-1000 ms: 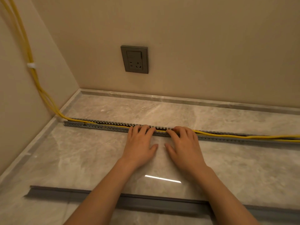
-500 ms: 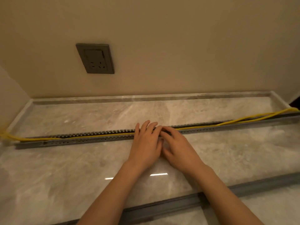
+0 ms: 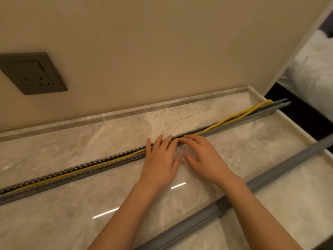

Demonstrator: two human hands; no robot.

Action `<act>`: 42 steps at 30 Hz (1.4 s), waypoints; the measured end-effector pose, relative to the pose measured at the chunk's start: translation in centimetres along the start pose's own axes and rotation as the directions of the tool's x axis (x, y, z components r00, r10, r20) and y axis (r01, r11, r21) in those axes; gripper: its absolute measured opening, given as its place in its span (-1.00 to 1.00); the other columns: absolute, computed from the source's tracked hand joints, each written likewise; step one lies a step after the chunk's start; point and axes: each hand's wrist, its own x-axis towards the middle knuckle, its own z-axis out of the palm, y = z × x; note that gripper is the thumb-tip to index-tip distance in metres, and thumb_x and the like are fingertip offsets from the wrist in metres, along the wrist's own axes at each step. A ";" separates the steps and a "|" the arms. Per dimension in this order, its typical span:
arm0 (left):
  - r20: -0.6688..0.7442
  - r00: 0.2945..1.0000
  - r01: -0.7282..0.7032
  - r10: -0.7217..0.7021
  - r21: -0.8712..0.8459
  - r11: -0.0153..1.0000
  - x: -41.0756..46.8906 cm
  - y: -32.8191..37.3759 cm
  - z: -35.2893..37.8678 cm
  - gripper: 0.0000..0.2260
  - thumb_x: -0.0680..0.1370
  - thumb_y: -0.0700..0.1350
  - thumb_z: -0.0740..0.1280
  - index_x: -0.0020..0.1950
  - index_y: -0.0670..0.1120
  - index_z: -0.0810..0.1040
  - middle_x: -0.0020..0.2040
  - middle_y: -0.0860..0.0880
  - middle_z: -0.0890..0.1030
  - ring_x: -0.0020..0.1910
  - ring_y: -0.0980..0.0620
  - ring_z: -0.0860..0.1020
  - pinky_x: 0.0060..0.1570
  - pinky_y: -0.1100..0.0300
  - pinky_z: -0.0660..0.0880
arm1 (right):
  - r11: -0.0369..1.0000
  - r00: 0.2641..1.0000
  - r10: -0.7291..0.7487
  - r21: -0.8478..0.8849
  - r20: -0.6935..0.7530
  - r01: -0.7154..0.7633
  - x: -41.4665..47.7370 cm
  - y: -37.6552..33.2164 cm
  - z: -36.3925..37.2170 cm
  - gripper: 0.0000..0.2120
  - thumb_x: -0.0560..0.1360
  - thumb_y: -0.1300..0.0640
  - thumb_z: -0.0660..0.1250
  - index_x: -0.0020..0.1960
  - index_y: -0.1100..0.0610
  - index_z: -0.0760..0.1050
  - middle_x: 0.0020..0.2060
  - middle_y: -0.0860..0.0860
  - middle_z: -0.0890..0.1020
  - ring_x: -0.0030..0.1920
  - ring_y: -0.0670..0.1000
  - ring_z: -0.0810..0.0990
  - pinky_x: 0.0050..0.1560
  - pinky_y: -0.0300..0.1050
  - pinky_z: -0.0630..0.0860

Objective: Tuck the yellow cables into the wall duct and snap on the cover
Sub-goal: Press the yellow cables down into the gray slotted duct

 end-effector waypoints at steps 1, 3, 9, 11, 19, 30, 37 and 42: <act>0.001 1.000 -0.010 0.010 -0.001 1.000 0.2 0.5 0.2 -0.54 0.58 0.03 0.16 0.46 0.03 0.18 0.47 0.05 0.23 0.48 -0.01 0.07 0.43 -0.10 -0.12 | 1.000 1.000 0.003 0.000 -0.004 -0.003 0.0 0.5 -0.4 -0.57 0.44 0.21 0.36 0.31 0.14 0.43 0.24 0.12 0.49 0.27 0.10 0.42 0.33 0.05 0.32; 0.011 1.000 -0.020 0.020 0.012 1.000 0.6 1.4 0.7 -0.53 0.57 0.03 0.17 0.47 0.04 0.17 0.47 0.05 0.22 0.47 -0.01 0.08 0.43 -0.09 -0.12 | 1.000 1.000 -0.003 -0.005 -0.012 0.002 0.1 1.8 -1.2 -0.58 0.44 0.21 0.37 0.29 0.15 0.45 0.23 0.12 0.50 0.26 0.10 0.43 0.32 0.03 0.33; -0.003 0.999 0.045 -0.045 0.080 0.996 2.7 5.1 2.9 -0.51 0.57 0.05 0.15 0.48 0.01 0.15 0.50 0.04 0.17 0.49 -0.01 0.02 0.44 -0.07 -0.18 | 0.998 0.997 -0.064 -0.016 -0.033 0.064 0.6 6.8 -3.8 -0.60 0.46 0.17 0.36 0.29 0.16 0.45 0.22 0.10 0.51 0.25 0.10 0.42 0.31 0.03 0.34; -0.029 0.996 0.084 -0.082 0.091 0.992 3.7 6.9 3.8 -0.51 0.56 0.04 0.16 0.47 0.00 0.17 0.49 0.03 0.18 0.49 -0.01 0.02 0.44 -0.07 -0.17 | 0.995 0.995 -0.100 -0.021 -0.013 0.100 0.9 8.8 -4.8 -0.59 0.46 0.16 0.36 0.30 0.14 0.44 0.23 0.09 0.50 0.26 0.09 0.41 0.32 0.02 0.33; -0.139 0.963 0.241 -0.230 0.068 0.968 8.2 14.1 6.8 -0.54 0.53 0.00 0.22 0.42 0.00 0.25 0.41 0.03 0.30 0.42 0.00 0.16 0.43 -0.09 -0.05 | 0.954 0.948 -0.297 -0.008 0.116 0.300 2.2 15.9 -8.5 -0.55 0.43 0.20 0.38 0.30 0.12 0.43 0.25 0.11 0.48 0.29 0.10 0.39 0.34 0.01 0.30; -0.265 0.907 0.374 -0.328 0.149 0.915 10.9 17.3 7.6 -0.69 0.48 -0.08 0.33 0.18 -0.17 0.50 0.11 -0.12 0.48 0.08 -0.12 0.41 0.18 0.00 0.36 | 0.958 0.954 -0.282 -0.032 0.100 0.286 3.4 21.5 -10.9 -0.56 0.50 0.08 0.31 0.36 0.07 0.37 0.31 0.07 0.41 0.34 0.06 0.31 0.37 -0.03 0.24; -0.275 0.909 0.365 -0.312 0.166 0.916 10.9 17.5 8.1 -0.69 0.44 -0.16 0.37 0.16 -0.19 0.53 -0.01 -0.12 0.54 -0.03 -0.14 0.48 0.07 -0.02 0.44 | 0.966 0.967 -0.244 -0.072 0.073 0.249 3.0 21.7 -10.2 -0.52 0.49 0.03 0.30 0.39 0.03 0.33 0.31 0.05 0.37 0.34 0.05 0.27 0.35 -0.05 0.22; -0.252 0.921 0.350 -0.298 0.195 0.916 10.6 17.3 8.1 -0.66 0.46 -0.15 0.34 0.23 -0.16 0.50 0.08 -0.09 0.53 0.06 -0.11 0.47 0.15 0.00 0.42 | 0.970 0.971 -0.229 -0.072 0.063 0.233 3.0 21.6 -9.9 -0.53 0.49 0.04 0.31 0.37 0.03 0.34 0.30 0.04 0.38 0.31 0.05 0.28 0.33 -0.06 0.24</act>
